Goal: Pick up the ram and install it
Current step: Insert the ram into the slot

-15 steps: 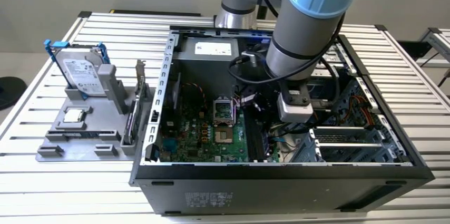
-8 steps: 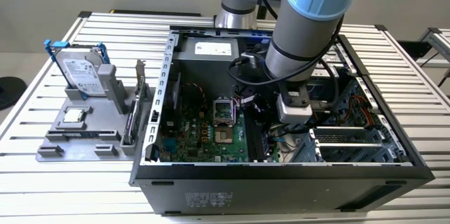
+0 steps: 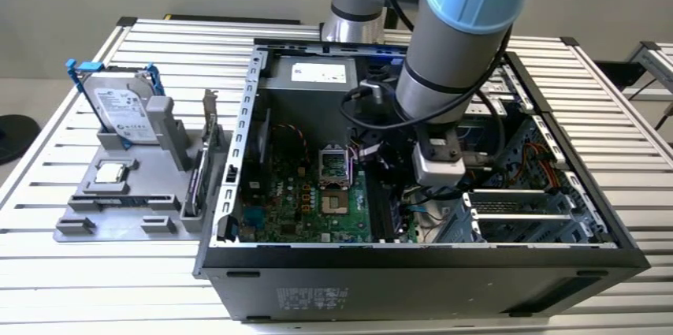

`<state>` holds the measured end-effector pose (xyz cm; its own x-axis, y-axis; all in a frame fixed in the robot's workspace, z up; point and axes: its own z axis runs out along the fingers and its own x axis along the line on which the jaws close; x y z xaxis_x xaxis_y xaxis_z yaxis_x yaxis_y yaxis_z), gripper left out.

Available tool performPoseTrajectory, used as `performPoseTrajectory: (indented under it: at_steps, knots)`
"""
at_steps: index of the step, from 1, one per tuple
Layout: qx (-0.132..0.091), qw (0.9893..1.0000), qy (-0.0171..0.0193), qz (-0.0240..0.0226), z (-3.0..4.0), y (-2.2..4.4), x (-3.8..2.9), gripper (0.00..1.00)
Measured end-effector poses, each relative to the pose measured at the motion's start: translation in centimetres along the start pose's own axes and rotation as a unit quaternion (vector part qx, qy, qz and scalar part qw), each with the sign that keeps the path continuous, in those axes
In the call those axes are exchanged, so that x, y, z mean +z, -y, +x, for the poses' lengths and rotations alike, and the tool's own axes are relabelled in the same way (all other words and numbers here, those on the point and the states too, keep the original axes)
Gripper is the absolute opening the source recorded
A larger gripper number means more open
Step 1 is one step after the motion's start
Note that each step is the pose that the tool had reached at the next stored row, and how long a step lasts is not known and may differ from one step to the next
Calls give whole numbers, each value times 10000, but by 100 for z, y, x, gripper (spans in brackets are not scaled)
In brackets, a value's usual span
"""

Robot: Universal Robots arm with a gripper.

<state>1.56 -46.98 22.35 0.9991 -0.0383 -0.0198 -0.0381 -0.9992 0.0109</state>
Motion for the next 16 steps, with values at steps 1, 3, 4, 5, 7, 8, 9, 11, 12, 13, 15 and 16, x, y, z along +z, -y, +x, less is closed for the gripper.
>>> performPoseTrajectory:
  at_steps: [1,3,4,5,7,8,9,11,12,13,15,16]
  knots:
    - [0,10000,1,-1,0,-1,4,0]
    - [0,10000,3,-3,0,-1,6,0]
    - [1,10000,3,-3,0,0,7,0]
    - [1,10000,3,-2,0,0,8,0]
    - [0,10000,3,-2,3,0,9,0]
    - [0,10000,3,-1,7,1,9,0]
    - [0,10000,3,-1,13,1,9,0]
    - [0,10000,4,-1,22,1,9,0]
    - [0,10000,4,-1,22,1,8,0]
    - [1,10000,4,-1,22,1,8,0]
    - [1,10000,4,-2,22,2,8,0]
    - [0,10000,4,-1,23,3,9,0]
